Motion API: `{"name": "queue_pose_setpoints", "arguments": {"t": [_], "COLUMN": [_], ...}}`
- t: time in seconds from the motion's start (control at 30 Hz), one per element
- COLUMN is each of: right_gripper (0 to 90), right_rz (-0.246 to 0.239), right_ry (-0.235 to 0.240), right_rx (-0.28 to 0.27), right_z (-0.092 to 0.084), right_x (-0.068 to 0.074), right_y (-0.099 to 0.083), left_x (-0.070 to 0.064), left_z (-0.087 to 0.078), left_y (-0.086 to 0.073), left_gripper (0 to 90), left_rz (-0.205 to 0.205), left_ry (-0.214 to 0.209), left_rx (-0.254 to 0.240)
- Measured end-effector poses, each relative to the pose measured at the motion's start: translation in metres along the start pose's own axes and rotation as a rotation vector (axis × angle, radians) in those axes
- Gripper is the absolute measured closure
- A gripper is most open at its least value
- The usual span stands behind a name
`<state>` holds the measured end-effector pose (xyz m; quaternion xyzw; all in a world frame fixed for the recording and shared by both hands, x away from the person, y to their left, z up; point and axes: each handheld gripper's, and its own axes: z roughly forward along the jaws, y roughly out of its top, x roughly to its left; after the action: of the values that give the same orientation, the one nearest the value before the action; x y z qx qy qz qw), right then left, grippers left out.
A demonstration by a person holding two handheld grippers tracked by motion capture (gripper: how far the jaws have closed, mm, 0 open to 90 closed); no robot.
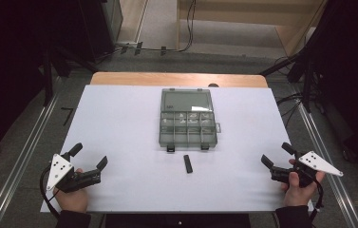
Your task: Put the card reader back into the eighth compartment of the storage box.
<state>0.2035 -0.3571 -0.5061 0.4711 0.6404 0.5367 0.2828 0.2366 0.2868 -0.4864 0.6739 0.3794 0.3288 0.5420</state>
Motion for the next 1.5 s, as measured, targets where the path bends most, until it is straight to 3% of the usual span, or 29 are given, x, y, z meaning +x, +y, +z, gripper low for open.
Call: {"name": "queue_pose_setpoints", "arguments": {"t": [0.37, 0.6, 0.83, 1.27, 1.5], "right_gripper": [0.0, 0.0, 0.0, 0.0, 0.0], "right_rz": [-0.005, -0.07, -0.072, -0.137, -0.15], "right_ry": [0.031, 0.058, 0.089, 0.158, 0.21], "right_rx": [0.028, 0.047, 0.06, 0.128, 0.143], "right_z": [0.007, 0.009, 0.013, 0.029, 0.042], "right_x": [0.01, 0.023, 0.029, 0.055, 0.07], "right_y": [0.005, 0.022, 0.031, 0.05, 0.058], "left_x": [0.0, -0.002, -0.002, -0.001, -0.001], "left_z": [-0.002, -0.002, -0.003, -0.004, -0.003], "left_y": [-0.001, -0.001, -0.002, -0.001, -0.001], "left_gripper": [2.3, 2.3, 2.3, 2.3, 2.3], "left_rz": [-0.001, 0.007, 0.006, 0.0, 0.008], "left_ry": [0.003, 0.009, 0.011, 0.006, 0.005], "left_rx": [-0.003, -0.001, -0.002, -0.008, -0.007]}}
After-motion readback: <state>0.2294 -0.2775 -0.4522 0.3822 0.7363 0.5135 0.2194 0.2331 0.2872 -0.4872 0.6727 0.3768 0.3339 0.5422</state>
